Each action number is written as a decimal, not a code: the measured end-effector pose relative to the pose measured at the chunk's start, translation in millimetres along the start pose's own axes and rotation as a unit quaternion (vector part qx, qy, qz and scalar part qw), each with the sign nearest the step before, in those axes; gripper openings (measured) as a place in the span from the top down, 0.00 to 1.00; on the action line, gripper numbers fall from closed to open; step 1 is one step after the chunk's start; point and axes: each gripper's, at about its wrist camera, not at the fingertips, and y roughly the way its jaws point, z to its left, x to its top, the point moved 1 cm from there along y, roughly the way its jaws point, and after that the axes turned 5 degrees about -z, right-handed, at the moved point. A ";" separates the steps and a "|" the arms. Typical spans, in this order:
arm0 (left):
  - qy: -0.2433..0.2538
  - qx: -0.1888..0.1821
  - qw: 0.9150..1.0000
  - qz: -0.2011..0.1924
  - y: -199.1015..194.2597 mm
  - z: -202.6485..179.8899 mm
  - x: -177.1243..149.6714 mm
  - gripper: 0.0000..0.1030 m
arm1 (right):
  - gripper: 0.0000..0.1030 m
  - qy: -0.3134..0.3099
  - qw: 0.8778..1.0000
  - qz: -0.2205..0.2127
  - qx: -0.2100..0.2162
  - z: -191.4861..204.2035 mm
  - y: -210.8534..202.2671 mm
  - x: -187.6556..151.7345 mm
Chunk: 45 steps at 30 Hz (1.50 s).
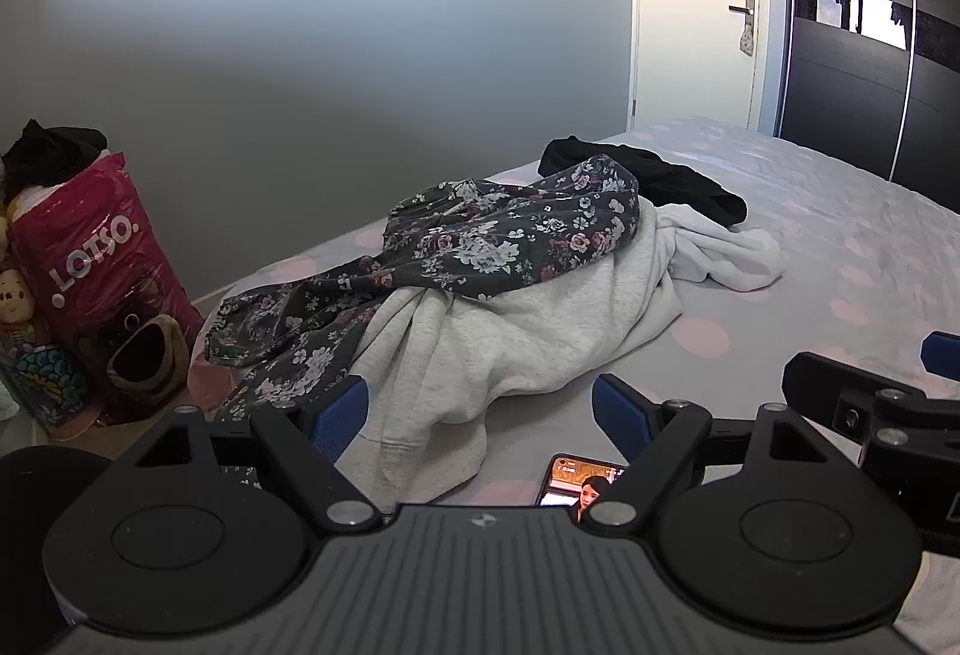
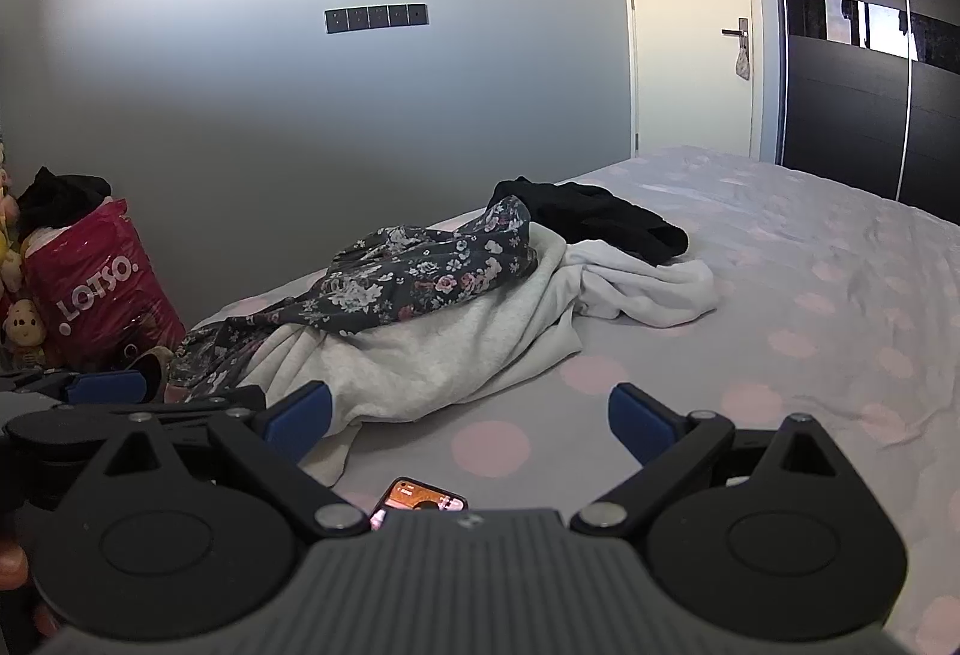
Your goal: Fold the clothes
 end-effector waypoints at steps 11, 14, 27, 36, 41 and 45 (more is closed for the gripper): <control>-0.003 0.000 1.000 0.000 -2.5 1.2 -0.5 0.20 | 0.03 -0.007 1.000 -0.002 -0.004 5.5 -2.2 0.5; -0.004 -0.001 1.000 0.001 -3.0 2.8 -1.0 0.20 | 0.03 -0.009 1.000 -0.001 -0.006 5.4 -1.0 -1.0; -0.003 -0.003 1.000 0.006 -2.6 -0.8 -0.3 0.20 | 0.03 -0.001 1.000 -0.003 -0.013 3.5 -2.6 -0.5; -0.004 -0.003 1.000 0.007 0.0 -0.2 -0.4 0.20 | 0.03 0.014 1.000 0.005 -0.008 1.8 -0.4 0.3; -0.003 -0.003 1.000 0.007 0.1 0.3 -0.1 0.20 | 0.03 0.018 1.000 0.011 -0.004 0.8 -0.4 -0.8; -0.003 -0.004 1.000 0.008 0.0 0.0 0.0 0.20 | 0.03 0.020 1.000 0.012 -0.005 0.2 0.1 -2.0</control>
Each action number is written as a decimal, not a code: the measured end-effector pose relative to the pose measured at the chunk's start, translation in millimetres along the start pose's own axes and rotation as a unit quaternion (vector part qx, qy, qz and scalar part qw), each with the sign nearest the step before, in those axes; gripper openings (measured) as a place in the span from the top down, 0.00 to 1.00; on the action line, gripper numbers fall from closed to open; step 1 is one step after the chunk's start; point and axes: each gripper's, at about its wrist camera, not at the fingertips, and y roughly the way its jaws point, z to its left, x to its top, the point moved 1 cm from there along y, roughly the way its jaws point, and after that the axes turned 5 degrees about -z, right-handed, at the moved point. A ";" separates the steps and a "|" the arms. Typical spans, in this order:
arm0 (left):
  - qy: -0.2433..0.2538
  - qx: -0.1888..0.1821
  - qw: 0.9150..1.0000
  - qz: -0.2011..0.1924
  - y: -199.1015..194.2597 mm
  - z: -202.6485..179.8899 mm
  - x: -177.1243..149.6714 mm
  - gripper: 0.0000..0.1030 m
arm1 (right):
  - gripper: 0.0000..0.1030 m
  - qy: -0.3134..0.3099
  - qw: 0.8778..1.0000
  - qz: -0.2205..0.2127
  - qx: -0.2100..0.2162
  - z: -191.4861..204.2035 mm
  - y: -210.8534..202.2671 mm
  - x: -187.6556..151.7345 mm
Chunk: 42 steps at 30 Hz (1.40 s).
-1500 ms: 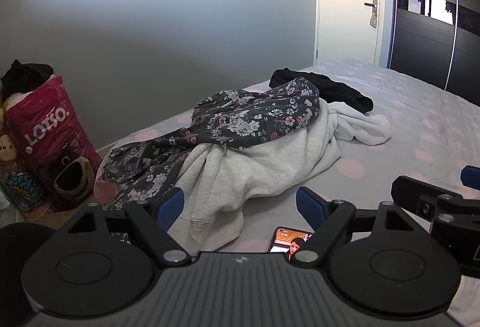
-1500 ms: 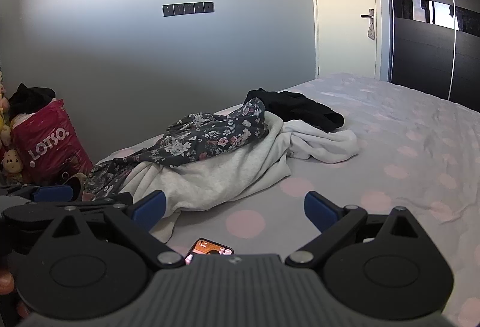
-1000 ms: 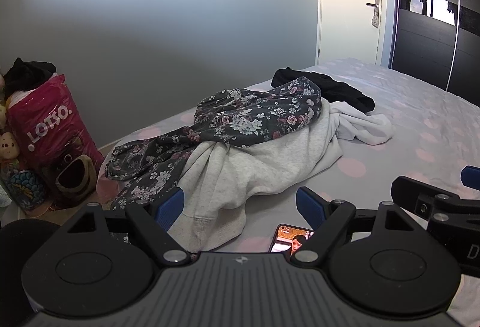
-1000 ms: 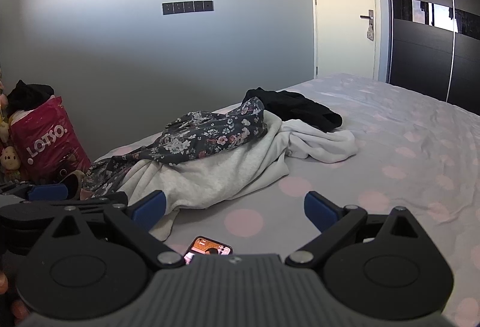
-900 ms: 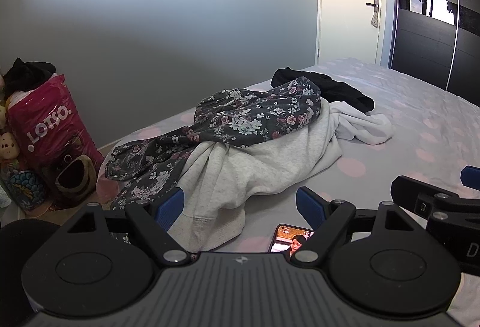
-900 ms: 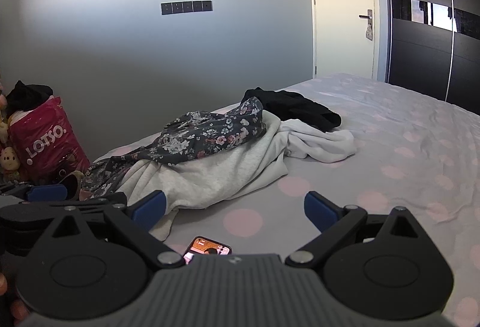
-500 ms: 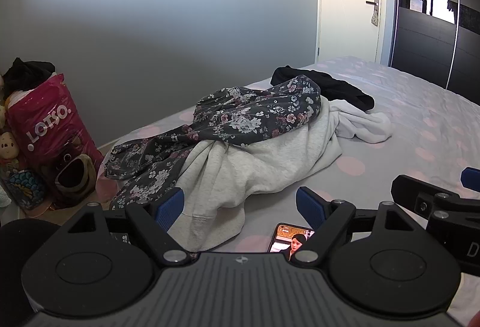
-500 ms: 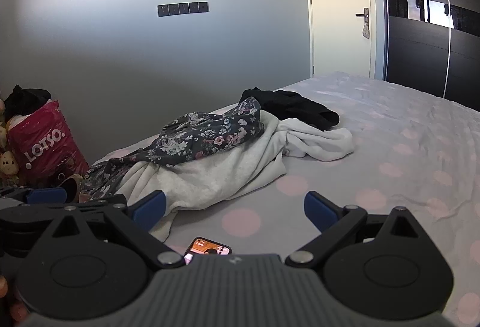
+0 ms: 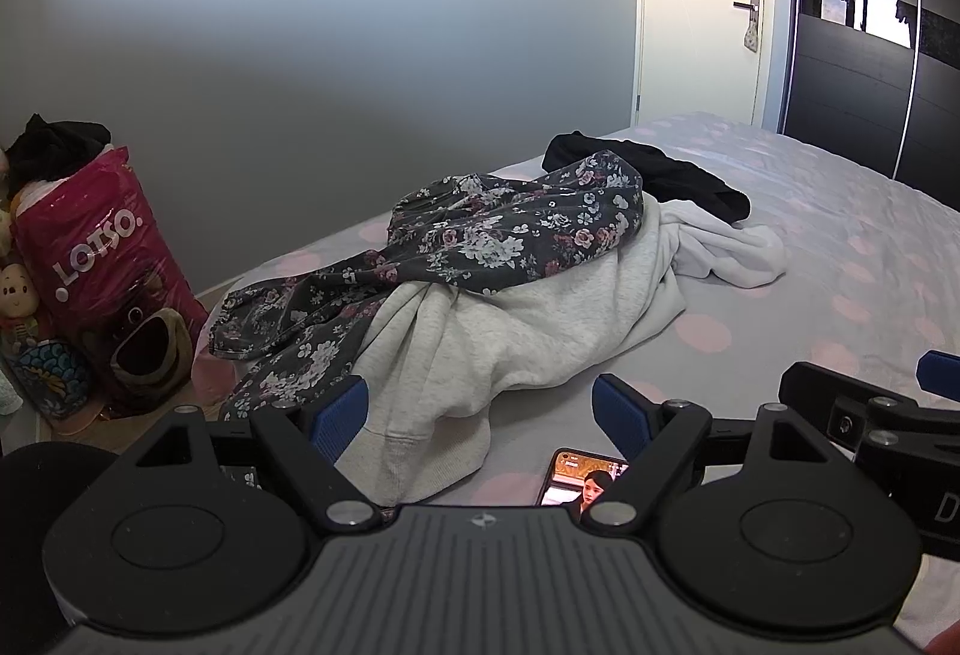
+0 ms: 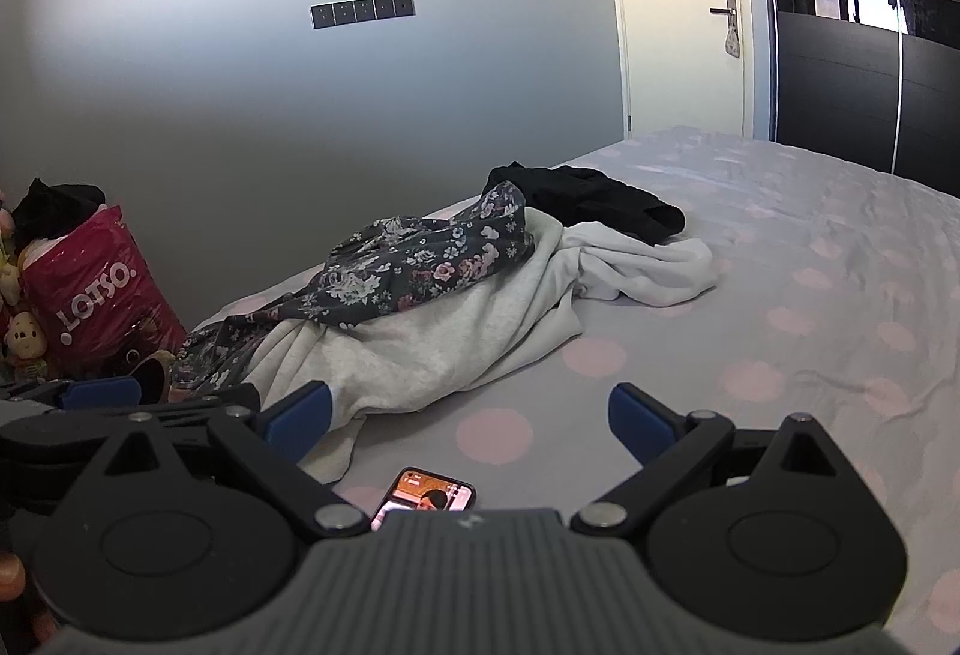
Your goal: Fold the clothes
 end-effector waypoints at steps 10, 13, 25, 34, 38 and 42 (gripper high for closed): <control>0.001 -0.002 1.000 0.001 0.7 0.0 0.9 0.20 | 0.03 0.004 1.000 0.004 -0.003 -0.2 2.4 0.0; 0.002 -0.001 1.000 0.003 2.2 -1.2 0.8 0.20 | 0.03 0.003 1.000 0.005 -0.004 -0.6 3.1 -0.8; 0.021 -0.017 0.999 0.022 29.0 -4.2 3.4 0.20 | 0.03 -0.005 0.999 0.022 -0.035 -2.7 23.3 2.5; 0.051 -0.046 0.997 0.044 91.8 19.3 40.1 0.22 | 0.06 -0.026 0.998 0.044 -0.031 3.2 91.1 26.8; 0.120 -0.042 0.991 0.041 136.2 13.1 46.3 0.22 | 0.20 -0.023 0.997 0.070 -0.021 8.2 139.0 33.5; 0.154 -0.037 0.986 0.042 175.2 9.8 44.7 0.24 | 0.21 -0.012 0.996 0.084 -0.012 11.5 184.5 37.1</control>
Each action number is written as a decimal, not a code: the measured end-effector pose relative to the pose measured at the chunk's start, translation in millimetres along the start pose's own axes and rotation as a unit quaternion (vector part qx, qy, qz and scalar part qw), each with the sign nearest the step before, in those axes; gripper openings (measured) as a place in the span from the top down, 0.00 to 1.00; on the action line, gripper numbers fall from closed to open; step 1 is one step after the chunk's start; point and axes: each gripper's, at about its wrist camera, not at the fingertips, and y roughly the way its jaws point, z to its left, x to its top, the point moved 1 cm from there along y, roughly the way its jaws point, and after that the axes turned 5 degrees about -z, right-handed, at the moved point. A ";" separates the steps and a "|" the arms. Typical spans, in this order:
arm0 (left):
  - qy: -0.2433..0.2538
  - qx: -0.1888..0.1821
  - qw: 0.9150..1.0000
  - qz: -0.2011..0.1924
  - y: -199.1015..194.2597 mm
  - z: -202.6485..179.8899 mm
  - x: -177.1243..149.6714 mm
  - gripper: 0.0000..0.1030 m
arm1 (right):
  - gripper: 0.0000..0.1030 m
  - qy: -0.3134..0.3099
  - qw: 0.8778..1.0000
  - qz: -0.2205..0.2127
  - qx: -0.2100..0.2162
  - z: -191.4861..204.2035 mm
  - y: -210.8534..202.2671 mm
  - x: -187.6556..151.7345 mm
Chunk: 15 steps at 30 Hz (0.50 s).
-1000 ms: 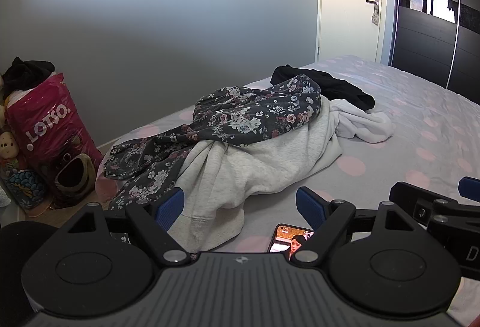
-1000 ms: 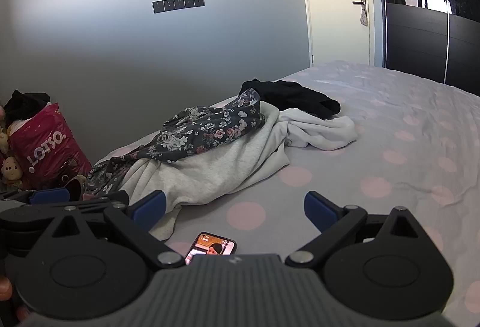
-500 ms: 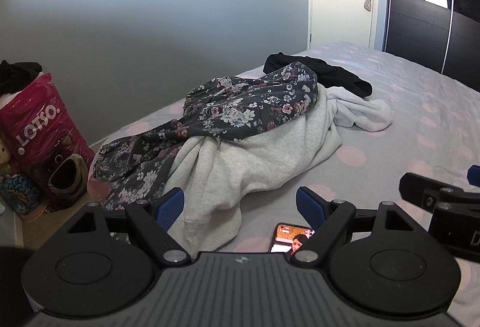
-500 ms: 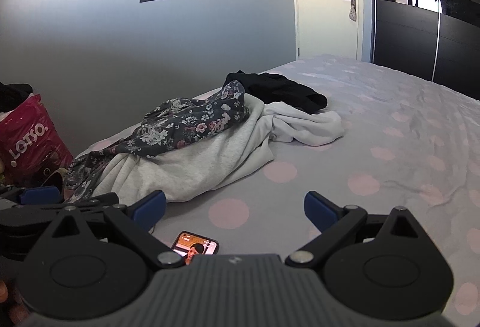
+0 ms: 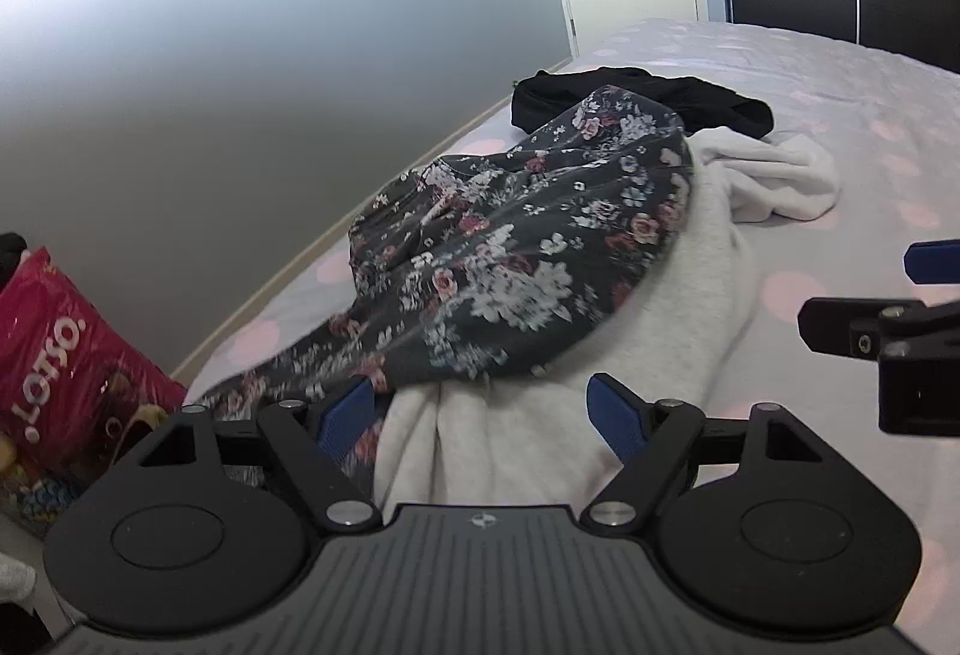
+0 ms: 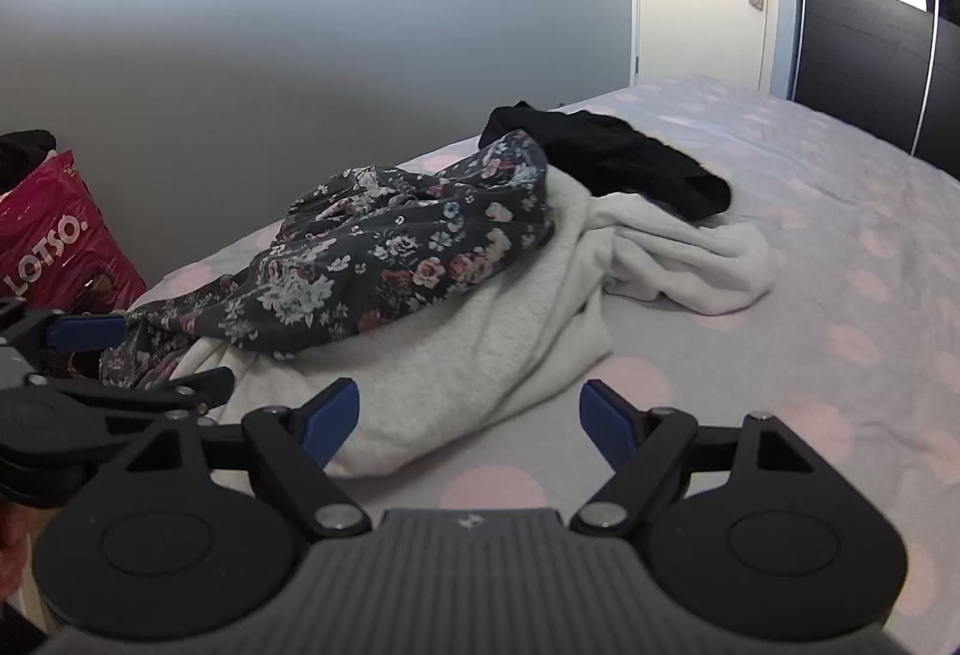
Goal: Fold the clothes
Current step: 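Grasp the dark floral garment with the left gripper while the right gripper grasps it too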
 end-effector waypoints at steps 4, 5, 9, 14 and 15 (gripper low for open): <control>0.010 -0.010 1.000 0.008 26.7 4.6 -4.1 0.24 | 0.21 0.028 0.999 0.026 0.014 2.1 42.7 10.9; 0.012 -0.014 1.000 0.003 30.2 5.5 -6.1 0.24 | 0.21 0.030 0.999 0.029 0.019 4.1 53.0 13.7; 0.026 -0.021 0.999 -0.013 41.8 6.6 -8.4 0.25 | 0.21 0.057 0.996 0.047 0.042 7.9 94.5 22.8; -0.003 -0.041 0.999 -0.010 51.4 15.7 0.6 0.55 | 0.32 0.100 0.992 0.060 0.047 9.1 131.7 26.7; -0.007 -0.046 0.999 -0.010 52.3 16.7 2.1 0.66 | 0.50 0.101 0.992 0.061 0.048 10.7 134.9 27.5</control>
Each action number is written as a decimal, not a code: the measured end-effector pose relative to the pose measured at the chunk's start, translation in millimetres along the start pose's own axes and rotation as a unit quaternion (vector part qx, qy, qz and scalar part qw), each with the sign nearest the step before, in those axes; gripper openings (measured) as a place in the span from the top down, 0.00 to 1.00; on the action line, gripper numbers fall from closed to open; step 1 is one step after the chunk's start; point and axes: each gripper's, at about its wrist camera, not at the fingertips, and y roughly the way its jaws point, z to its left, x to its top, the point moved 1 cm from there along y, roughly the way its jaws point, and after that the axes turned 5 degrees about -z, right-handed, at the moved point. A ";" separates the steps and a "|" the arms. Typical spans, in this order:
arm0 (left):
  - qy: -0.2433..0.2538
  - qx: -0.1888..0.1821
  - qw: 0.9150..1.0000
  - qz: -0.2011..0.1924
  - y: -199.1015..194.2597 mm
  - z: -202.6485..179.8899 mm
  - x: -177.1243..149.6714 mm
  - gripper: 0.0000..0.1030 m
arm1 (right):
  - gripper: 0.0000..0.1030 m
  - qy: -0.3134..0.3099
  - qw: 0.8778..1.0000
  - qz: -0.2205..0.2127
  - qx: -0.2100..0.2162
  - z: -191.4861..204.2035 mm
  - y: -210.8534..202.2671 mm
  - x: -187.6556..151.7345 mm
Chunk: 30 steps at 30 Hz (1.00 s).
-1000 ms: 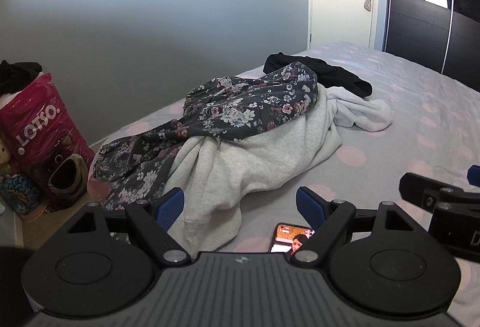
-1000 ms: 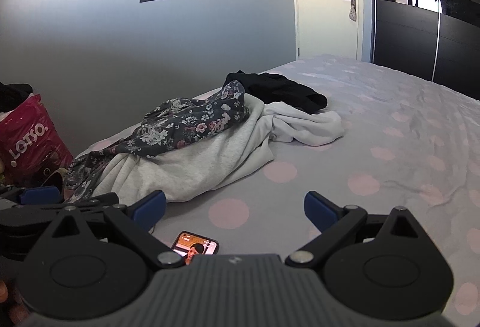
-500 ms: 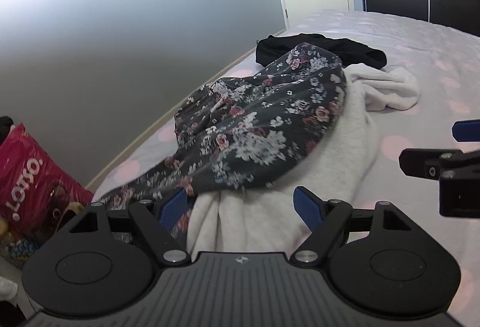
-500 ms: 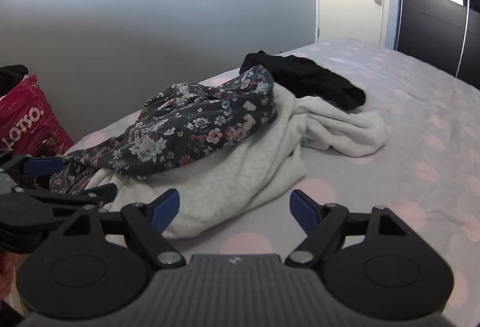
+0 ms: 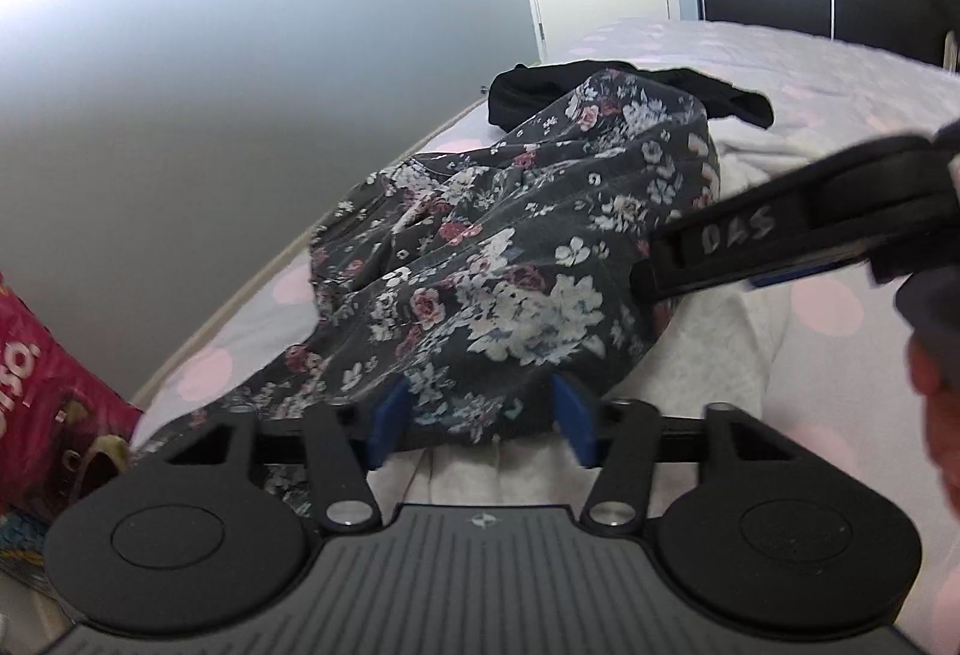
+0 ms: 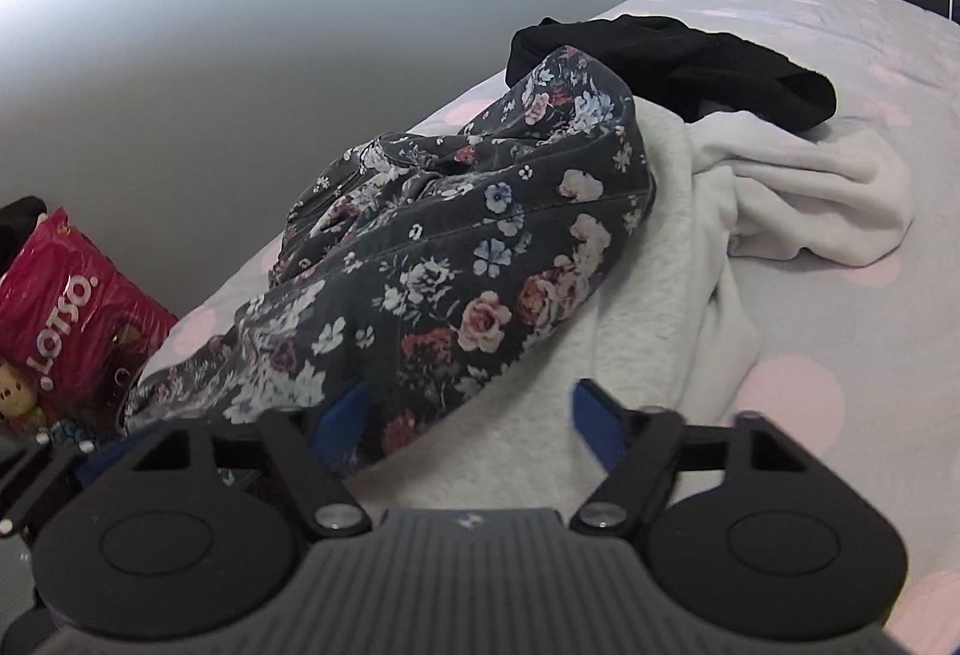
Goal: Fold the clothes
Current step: 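Grasp the dark floral garment with the left gripper while the right gripper grasps it too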
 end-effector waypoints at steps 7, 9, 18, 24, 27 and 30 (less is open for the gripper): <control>-0.055 -0.028 0.998 0.020 6.0 13.1 7.0 1.00 | 0.99 -0.027 0.998 -0.048 0.003 19.2 -10.6 9.1; -0.057 -0.026 0.998 0.008 0.0 12.2 12.0 1.00 | 1.00 -0.040 0.995 -0.088 -0.003 24.8 -30.5 14.1; -0.057 -0.061 0.995 -0.058 -62.1 -10.6 43.9 0.94 | 1.00 -0.037 0.964 -0.242 -0.106 -4.2 -149.5 42.7; -0.049 -0.085 0.992 -0.082 -101.3 -37.6 54.9 0.86 | 1.00 0.022 0.944 -0.289 -0.155 -68.4 -249.1 31.5; -0.015 -0.095 0.991 -0.096 -119.0 -59.2 57.1 0.85 | 1.00 -0.011 0.894 -0.366 -0.259 -83.6 -309.0 3.9; 0.025 -0.108 0.989 -0.101 -125.2 -85.0 54.0 0.81 | 1.00 0.005 0.892 -0.351 -0.286 -122.3 -368.3 -10.2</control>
